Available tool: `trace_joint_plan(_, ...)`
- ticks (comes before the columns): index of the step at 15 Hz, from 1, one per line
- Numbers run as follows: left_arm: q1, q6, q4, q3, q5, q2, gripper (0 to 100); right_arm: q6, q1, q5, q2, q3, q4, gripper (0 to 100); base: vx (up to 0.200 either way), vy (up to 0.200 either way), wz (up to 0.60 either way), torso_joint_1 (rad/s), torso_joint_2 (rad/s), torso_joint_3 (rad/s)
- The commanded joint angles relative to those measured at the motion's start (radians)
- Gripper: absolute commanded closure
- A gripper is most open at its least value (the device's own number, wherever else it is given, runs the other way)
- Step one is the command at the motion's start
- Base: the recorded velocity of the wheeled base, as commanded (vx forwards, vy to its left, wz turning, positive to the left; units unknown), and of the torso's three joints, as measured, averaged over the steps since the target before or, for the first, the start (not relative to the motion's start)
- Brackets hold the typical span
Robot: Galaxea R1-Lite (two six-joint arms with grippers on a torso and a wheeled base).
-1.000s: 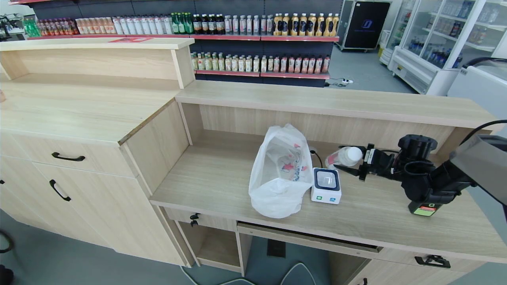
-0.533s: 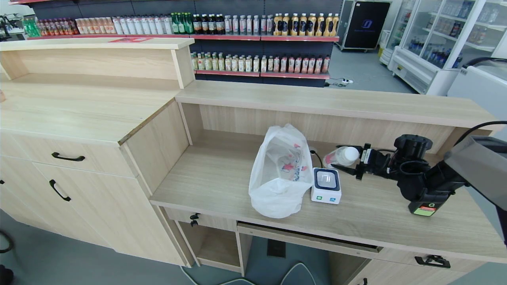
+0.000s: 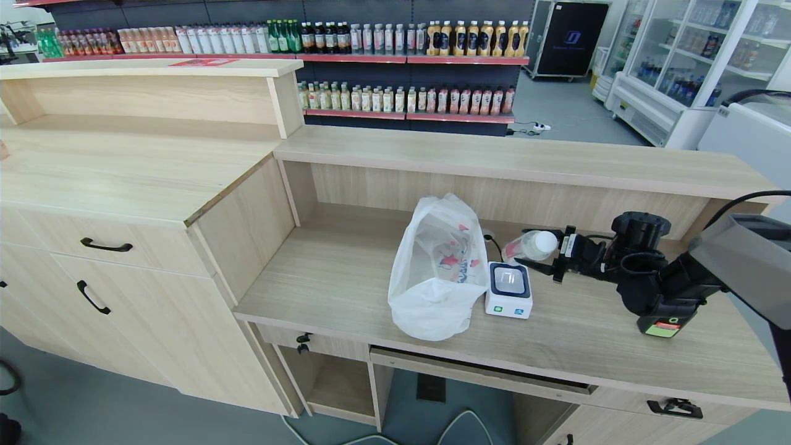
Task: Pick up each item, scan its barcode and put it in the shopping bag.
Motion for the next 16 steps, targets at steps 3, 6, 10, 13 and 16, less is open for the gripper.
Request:
trace_joint_plan(3,0.0,0.0,-0.001,0.002,0.0,0.0,0,0.001,0.003,0.002,-0.001,-0.003,0.0,100,0.0,0.0,0.0,0.0,0.0,0.0)
trace_joint_plan(6,0.0,0.0,-0.001,0.0,0.0,0.0,0,0.003,0.006,0.002,0.005,-0.004,0.003,100,0.0,0.0,0.0,0.0,0.0,0.0)
trace_joint_plan(10,0.0,0.0,-0.001,0.002,0.0,0.0,0,0.001,0.006,0.002,0.01,-0.004,-0.002,100,0.0,0.0,0.0,0.0,0.0,0.0)
trace_joint_plan(13,0.0,0.0,-0.001,0.0,0.0,0.0,0,0.062,-0.011,0.002,-0.013,-0.03,-0.003,100,0.0,0.0,0.0,0.0,0.0,0.0)
trace_joint_plan(16,0.0,0.0,-0.001,0.0,0.0,0.0,0,0.207,-0.065,-0.023,-0.102,-0.035,0.015,100,0.0,0.0,0.0,0.0,0.0,0.0)
